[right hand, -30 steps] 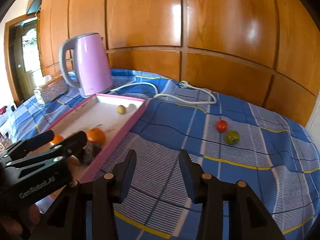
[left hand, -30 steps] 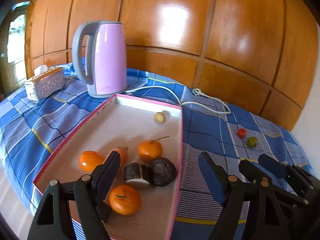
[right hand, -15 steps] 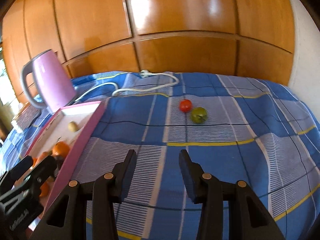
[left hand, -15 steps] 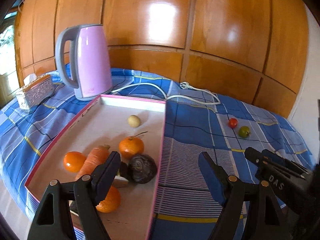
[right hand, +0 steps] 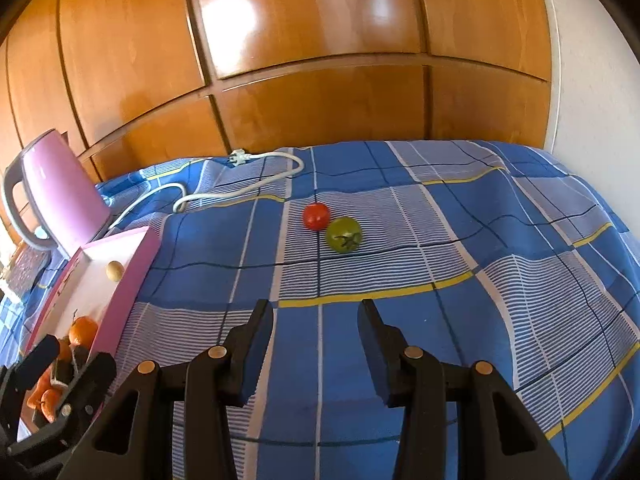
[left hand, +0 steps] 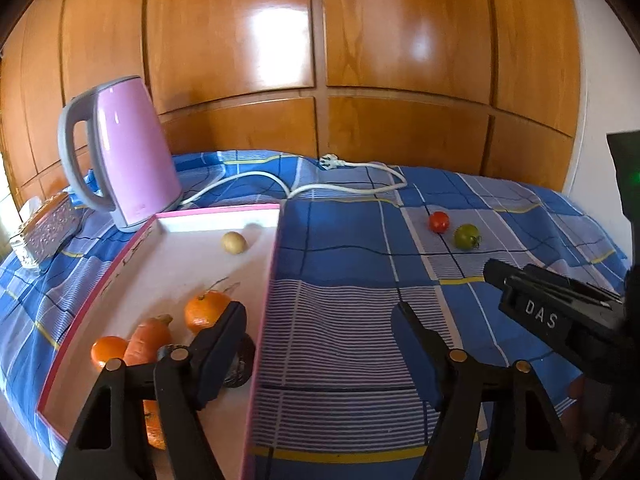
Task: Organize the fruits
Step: 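Move the right tool to the green tomato while the left tool heads to the red tomato, then close the right tool on the green tomato while the left tool closes on the red tomato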
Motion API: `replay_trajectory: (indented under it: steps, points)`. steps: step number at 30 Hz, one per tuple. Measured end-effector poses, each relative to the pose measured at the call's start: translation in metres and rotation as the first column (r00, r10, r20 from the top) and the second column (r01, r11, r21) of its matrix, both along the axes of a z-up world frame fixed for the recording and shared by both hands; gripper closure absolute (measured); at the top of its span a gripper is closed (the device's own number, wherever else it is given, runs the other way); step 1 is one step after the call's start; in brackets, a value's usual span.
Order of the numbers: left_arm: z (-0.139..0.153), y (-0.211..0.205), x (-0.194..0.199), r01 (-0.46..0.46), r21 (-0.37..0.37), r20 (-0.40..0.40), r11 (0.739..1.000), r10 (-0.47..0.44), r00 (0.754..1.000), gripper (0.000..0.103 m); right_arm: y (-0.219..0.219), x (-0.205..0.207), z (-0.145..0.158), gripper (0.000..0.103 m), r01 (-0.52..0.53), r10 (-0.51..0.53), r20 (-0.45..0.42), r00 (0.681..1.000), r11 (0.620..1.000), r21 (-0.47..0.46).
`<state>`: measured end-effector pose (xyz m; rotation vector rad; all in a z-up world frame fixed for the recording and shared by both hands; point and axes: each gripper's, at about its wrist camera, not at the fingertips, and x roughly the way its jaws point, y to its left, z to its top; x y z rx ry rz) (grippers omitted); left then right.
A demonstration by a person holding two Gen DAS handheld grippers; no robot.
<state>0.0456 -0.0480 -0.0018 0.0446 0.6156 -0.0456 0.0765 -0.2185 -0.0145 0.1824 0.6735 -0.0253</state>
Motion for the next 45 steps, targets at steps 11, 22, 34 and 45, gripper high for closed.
replay_trajectory:
  steps: [11, 22, 34, 45]
  points:
    - [-0.006, -0.010, 0.011, 0.029, -0.001, -0.026, 1.000, -0.029, 0.999, 0.038, -0.005, 0.009, -0.003, 0.058, 0.017, -0.017, -0.005, 1.000, 1.000, 0.011]
    - [-0.014, -0.028, 0.049, 0.082, -0.074, -0.102, 0.994, -0.089, 0.991, 0.060, -0.026, 0.028, -0.006, 0.058, 0.041, -0.039, -0.025, 0.999, 0.991, 0.127]
    - [-0.025, -0.046, 0.098, 0.090, -0.118, -0.160, 0.989, -0.109, 0.981, 0.064, -0.025, 0.078, -0.014, 0.058, 0.006, -0.003, -0.050, 0.999, 0.999, 0.052]
    - [-0.025, -0.059, 0.129, 0.134, -0.144, -0.169, 0.981, -0.157, 0.973, 0.069, -0.040, 0.111, -0.029, 0.070, 0.021, -0.013, -0.106, 0.994, 0.997, 0.079]
